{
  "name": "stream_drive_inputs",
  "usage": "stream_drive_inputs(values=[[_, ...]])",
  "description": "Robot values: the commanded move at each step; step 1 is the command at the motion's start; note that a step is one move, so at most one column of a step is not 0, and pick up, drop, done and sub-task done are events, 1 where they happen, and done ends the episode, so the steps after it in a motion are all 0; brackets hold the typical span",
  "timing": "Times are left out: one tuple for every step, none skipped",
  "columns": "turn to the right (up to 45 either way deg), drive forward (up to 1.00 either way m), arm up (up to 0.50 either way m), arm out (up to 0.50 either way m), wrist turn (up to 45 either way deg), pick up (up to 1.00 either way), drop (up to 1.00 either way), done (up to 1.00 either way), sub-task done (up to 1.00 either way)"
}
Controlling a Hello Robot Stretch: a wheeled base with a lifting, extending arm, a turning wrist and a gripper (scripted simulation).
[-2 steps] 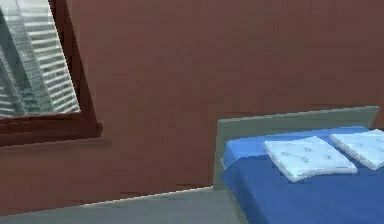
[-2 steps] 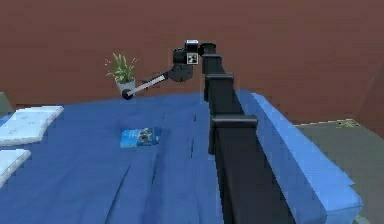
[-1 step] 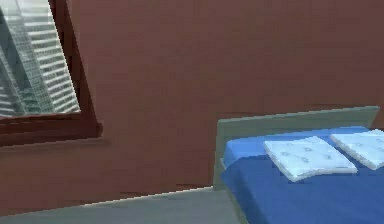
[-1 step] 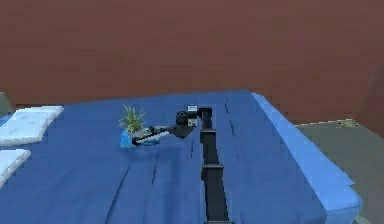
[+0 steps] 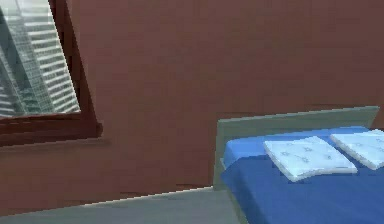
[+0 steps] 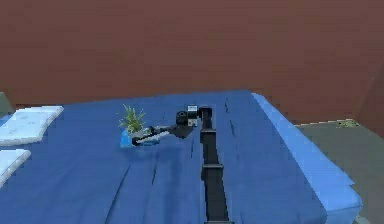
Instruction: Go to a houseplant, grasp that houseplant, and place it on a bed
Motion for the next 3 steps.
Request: stream_drive_inputs(values=[[0.0,0.0,0.0,0.0,0.0,0.0,1.0,0.0,0.0],[0.0,0.0,0.1,0.0,0.0,0.0,0.0,0.0,0.0],[0.0,0.0,0.0,-0.08,0.0,0.0,0.0,0.0,0.0]])
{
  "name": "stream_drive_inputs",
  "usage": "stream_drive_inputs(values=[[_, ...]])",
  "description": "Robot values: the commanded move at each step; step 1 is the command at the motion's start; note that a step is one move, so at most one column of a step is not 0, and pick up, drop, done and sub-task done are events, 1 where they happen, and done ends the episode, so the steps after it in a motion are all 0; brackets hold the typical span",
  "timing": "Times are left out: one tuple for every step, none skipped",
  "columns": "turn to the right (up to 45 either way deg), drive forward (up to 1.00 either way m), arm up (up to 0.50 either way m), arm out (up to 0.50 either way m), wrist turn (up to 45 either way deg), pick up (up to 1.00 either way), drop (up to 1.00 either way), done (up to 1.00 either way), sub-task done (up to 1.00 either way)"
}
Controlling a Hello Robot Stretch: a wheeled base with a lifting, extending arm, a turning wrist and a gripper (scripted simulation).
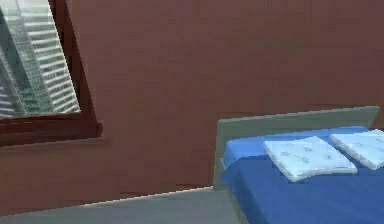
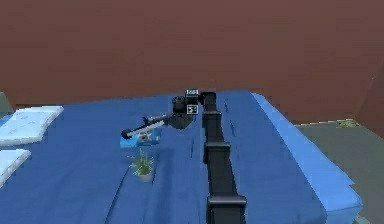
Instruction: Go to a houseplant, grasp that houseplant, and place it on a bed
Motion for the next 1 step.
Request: stream_drive_inputs(values=[[0.0,0.0,0.0,0.0,0.0,0.0,0.0,1.0,0.0]])
